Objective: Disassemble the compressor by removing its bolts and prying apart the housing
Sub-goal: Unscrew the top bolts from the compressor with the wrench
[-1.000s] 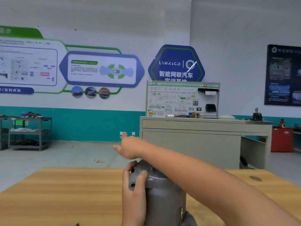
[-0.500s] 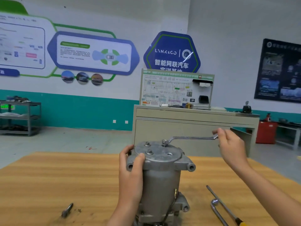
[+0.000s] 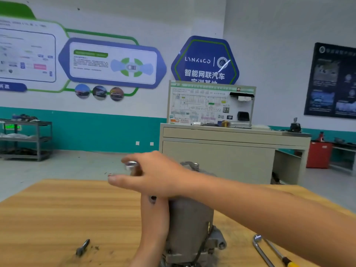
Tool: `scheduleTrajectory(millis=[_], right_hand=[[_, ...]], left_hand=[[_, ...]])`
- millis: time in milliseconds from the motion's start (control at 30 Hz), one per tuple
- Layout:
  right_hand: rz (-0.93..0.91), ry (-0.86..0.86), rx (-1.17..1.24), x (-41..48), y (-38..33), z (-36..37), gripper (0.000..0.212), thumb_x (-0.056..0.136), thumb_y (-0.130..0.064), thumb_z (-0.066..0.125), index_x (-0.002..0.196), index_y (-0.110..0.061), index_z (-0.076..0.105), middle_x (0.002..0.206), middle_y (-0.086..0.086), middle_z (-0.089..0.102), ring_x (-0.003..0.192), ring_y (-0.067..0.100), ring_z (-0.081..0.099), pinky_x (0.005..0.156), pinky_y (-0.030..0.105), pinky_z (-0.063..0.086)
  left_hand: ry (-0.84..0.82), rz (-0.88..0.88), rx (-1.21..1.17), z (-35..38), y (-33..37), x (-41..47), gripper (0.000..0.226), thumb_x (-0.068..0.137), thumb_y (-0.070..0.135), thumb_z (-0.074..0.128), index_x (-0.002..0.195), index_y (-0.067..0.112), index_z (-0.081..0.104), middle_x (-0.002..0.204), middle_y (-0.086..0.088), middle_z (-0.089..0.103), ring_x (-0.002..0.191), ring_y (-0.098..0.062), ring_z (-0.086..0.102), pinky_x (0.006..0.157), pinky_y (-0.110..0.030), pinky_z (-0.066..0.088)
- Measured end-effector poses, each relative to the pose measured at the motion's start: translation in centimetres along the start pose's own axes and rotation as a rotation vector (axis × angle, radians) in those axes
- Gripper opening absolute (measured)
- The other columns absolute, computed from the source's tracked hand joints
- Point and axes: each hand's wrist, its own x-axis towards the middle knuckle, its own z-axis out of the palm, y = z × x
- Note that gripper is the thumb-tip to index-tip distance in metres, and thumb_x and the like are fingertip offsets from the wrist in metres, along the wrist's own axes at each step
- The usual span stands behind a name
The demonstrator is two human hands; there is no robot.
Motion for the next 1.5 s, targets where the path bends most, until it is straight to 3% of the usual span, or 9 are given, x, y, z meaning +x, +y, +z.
scheduleTrajectory(millis=[167, 333, 500, 700, 933, 1067, 1200, 1367, 1500], right_hand=[[0.028, 0.743, 0.663, -11.5, 2.1, -2.6, 0.025, 0.077, -0.038, 0.064, 0.073, -0.015, 0.070, 0.058, -0.007, 0.064, 0.057, 0.006, 0.061, 0.067, 0.017, 0.052], [0.543, 1.214, 1.032, -11.5, 12.2, -4.8, 0.009, 0.091, -0.014, 0.054, 0.100, -0.016, 0.054, 0.057, -0.005, 0.060, 0.057, 0.008, 0.064, 0.062, 0.025, 0.056], [1.087, 0.559, 0.684, -2.1, 17.1, -5.1, 0.049, 0.090, -0.028, 0.059, 0.128, -0.007, 0.037, 0.132, 0.012, 0.048, 0.103, 0.025, 0.060, 0.089, 0.043, 0.045], [0.549, -0.245, -0.151, 4.5, 9.4, -2.6, 0.049, 0.090, -0.031, 0.057, 0.131, -0.007, 0.043, 0.128, 0.012, 0.052, 0.100, 0.022, 0.052, 0.076, 0.028, 0.043], [-0.031, 0.154, -0.106, -3.6, 0.0, -0.9, 0.027, 0.088, -0.044, 0.054, 0.070, -0.025, 0.058, 0.067, -0.013, 0.053, 0.072, 0.010, 0.047, 0.069, 0.028, 0.041], [0.107, 0.607, 0.464, -10.5, 1.9, -2.3, 0.027, 0.087, -0.036, 0.052, 0.076, -0.023, 0.072, 0.077, -0.013, 0.070, 0.081, 0.002, 0.064, 0.074, 0.013, 0.047], [0.568, 1.065, 0.816, -12.3, 10.4, -3.7, 0.013, 0.093, -0.018, 0.051, 0.094, -0.024, 0.061, 0.096, -0.001, 0.070, 0.091, 0.014, 0.065, 0.084, 0.028, 0.049], [1.026, 0.554, 0.580, -3.6, 18.6, -6.0, 0.057, 0.087, -0.026, 0.064, 0.130, -0.003, 0.035, 0.128, 0.015, 0.050, 0.114, 0.026, 0.052, 0.088, 0.038, 0.036], [0.846, -0.090, 0.147, 4.9, 17.2, -4.9, 0.042, 0.092, -0.023, 0.056, 0.126, -0.003, 0.040, 0.119, 0.008, 0.047, 0.111, 0.025, 0.046, 0.096, 0.039, 0.041]], left_hand=[[-0.044, -0.177, -0.027, -0.4, -0.4, -0.5, 0.023, 0.090, 0.027, 0.055, 0.111, 0.037, 0.054, 0.120, -0.005, 0.056, 0.108, -0.023, 0.055, 0.093, -0.044, 0.048], [-0.052, -0.168, -0.023, -0.5, 0.4, -0.6, 0.023, 0.089, 0.027, 0.054, 0.105, 0.043, 0.052, 0.124, 0.000, 0.054, 0.114, -0.020, 0.052, 0.099, -0.048, 0.043], [-0.057, -0.187, -0.020, -0.5, 0.5, -0.7, 0.022, 0.088, 0.031, 0.052, 0.107, 0.042, 0.051, 0.115, 0.011, 0.054, 0.105, -0.011, 0.053, 0.091, -0.039, 0.048], [-0.012, -0.172, -0.033, -0.4, 0.3, -0.7, 0.021, 0.089, 0.027, 0.052, 0.106, 0.039, 0.053, 0.114, 0.008, 0.057, 0.104, -0.012, 0.055, 0.090, -0.037, 0.048], [-0.001, -0.017, 0.029, -0.2, 0.4, -0.3, 0.018, 0.093, 0.002, 0.045, 0.097, 0.017, 0.054, 0.089, 0.000, 0.061, 0.080, 0.016, 0.057, 0.066, -0.006, 0.046], [-0.050, -0.166, 0.000, -0.5, 0.1, -0.6, 0.023, 0.089, 0.026, 0.052, 0.109, 0.038, 0.054, 0.119, -0.004, 0.058, 0.109, -0.020, 0.057, 0.094, -0.045, 0.048], [-0.033, -0.156, -0.012, -0.4, 0.4, -0.7, 0.023, 0.088, 0.027, 0.053, 0.103, 0.044, 0.053, 0.122, -0.002, 0.057, 0.108, -0.019, 0.056, 0.094, -0.043, 0.048], [-0.037, -0.188, 0.001, -0.2, 0.7, -0.7, 0.023, 0.090, 0.026, 0.052, 0.104, 0.043, 0.052, 0.121, -0.001, 0.057, 0.104, -0.017, 0.057, 0.084, -0.036, 0.049], [-0.039, -0.182, -0.012, -0.4, 0.5, -0.6, 0.022, 0.090, 0.027, 0.052, 0.105, 0.043, 0.053, 0.120, 0.003, 0.056, 0.104, -0.015, 0.057, 0.086, -0.038, 0.050]])
